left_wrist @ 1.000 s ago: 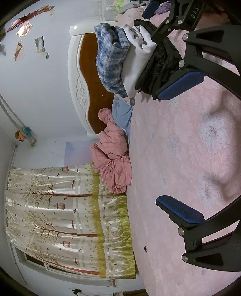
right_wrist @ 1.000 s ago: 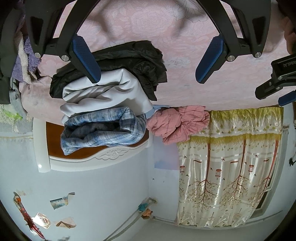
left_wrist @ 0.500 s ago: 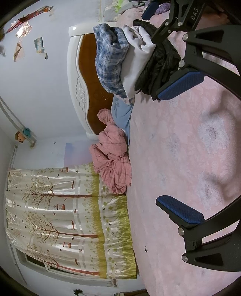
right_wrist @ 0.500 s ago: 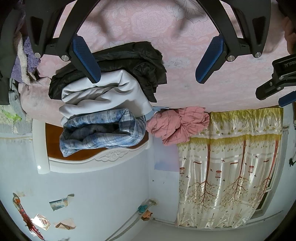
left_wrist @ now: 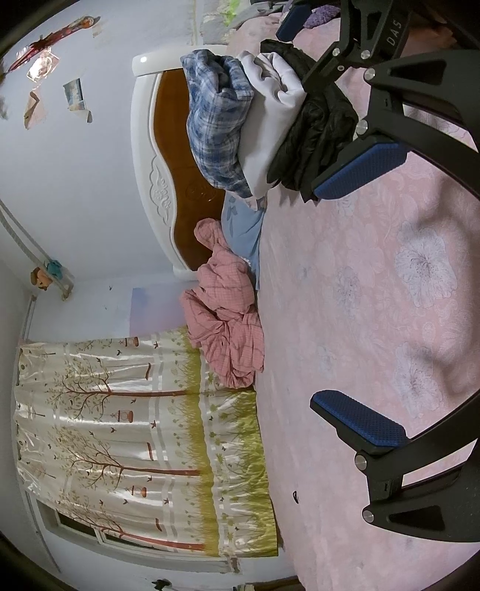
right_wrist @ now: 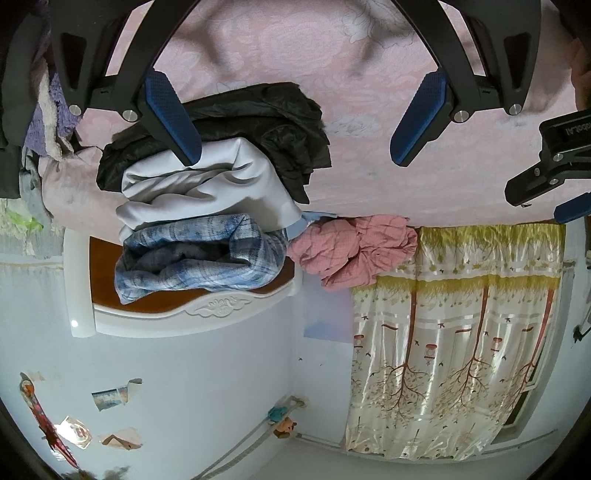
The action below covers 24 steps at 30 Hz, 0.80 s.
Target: Fold large clothes
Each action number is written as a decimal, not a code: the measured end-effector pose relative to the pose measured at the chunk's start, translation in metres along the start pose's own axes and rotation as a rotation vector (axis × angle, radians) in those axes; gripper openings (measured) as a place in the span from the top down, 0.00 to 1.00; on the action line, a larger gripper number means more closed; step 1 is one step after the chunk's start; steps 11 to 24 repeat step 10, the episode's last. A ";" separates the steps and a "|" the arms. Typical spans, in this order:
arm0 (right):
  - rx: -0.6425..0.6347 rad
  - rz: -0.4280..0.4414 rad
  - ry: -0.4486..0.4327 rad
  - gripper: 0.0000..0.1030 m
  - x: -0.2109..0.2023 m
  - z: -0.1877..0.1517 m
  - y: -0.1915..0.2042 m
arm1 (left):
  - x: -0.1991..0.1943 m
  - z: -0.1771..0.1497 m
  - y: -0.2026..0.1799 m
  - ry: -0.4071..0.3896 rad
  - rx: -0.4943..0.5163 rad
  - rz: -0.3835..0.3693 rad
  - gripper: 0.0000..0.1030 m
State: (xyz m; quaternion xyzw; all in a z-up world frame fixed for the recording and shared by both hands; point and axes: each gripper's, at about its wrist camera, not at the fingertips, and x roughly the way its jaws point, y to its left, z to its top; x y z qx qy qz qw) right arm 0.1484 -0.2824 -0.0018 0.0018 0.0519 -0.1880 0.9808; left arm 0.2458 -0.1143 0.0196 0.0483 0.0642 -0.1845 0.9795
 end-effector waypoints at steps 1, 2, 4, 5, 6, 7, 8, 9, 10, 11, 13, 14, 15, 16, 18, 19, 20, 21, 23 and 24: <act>0.000 0.001 0.000 0.00 0.001 0.001 0.000 | 0.000 0.000 0.000 0.000 -0.001 0.000 0.00; 0.002 0.001 0.001 0.00 0.001 0.001 0.000 | 0.000 0.000 0.000 0.000 -0.001 -0.001 0.00; 0.001 0.001 0.001 0.00 0.001 0.002 0.001 | 0.000 0.000 0.001 0.001 0.000 -0.001 0.00; 0.002 0.002 0.001 0.00 0.001 0.001 0.000 | 0.000 0.000 0.000 0.001 0.000 -0.001 0.00; 0.000 0.001 0.000 0.00 0.001 0.001 0.001 | -0.001 0.000 0.000 0.001 0.001 0.000 0.00; -0.001 0.001 0.000 0.00 0.001 0.001 0.001 | -0.001 0.000 0.000 0.001 0.002 0.000 0.00; -0.002 0.001 0.000 0.00 0.001 0.001 0.001 | -0.001 0.000 0.000 0.001 0.003 0.000 0.00; -0.002 0.000 0.000 0.00 0.001 0.002 0.001 | -0.001 0.000 0.000 -0.001 0.002 0.000 0.00; -0.003 0.000 0.000 0.00 0.001 0.002 0.001 | -0.001 0.000 0.000 -0.001 0.002 0.000 0.00; -0.003 0.000 0.000 0.00 0.001 0.002 0.001 | -0.001 0.000 0.000 -0.001 0.002 0.000 0.00; -0.003 0.000 0.000 0.00 0.001 0.002 0.001 | -0.001 0.000 0.000 -0.001 0.002 0.000 0.00; -0.003 0.000 0.000 0.00 0.001 0.002 0.001 | -0.001 0.000 0.000 -0.001 0.002 0.000 0.00; -0.003 0.000 0.000 0.00 0.001 0.002 0.001 | -0.001 0.000 0.000 -0.001 0.002 0.000 0.00; -0.003 0.000 0.000 0.00 0.001 0.002 0.001 | -0.001 0.000 0.000 -0.001 0.002 0.000 0.00; -0.003 0.000 0.000 0.00 0.001 0.002 0.001 | -0.001 0.000 0.000 -0.001 0.002 0.000 0.00; -0.003 0.000 0.000 0.00 0.001 0.002 0.001 | -0.001 0.000 0.000 -0.001 0.002 0.000 0.00; -0.003 0.000 0.000 0.00 0.001 0.002 0.001 | -0.001 0.000 0.000 -0.001 0.002 0.000 0.00; -0.003 0.000 0.000 0.00 0.001 0.002 0.001 | -0.001 0.000 0.000 -0.001 0.002 0.000 0.00; -0.003 0.000 0.000 0.00 0.001 0.002 0.001 | -0.001 0.000 0.000 -0.001 0.002 0.000 0.00; -0.003 0.000 0.000 0.00 0.001 0.002 0.001 | -0.001 0.000 0.000 -0.001 0.002 0.000 0.00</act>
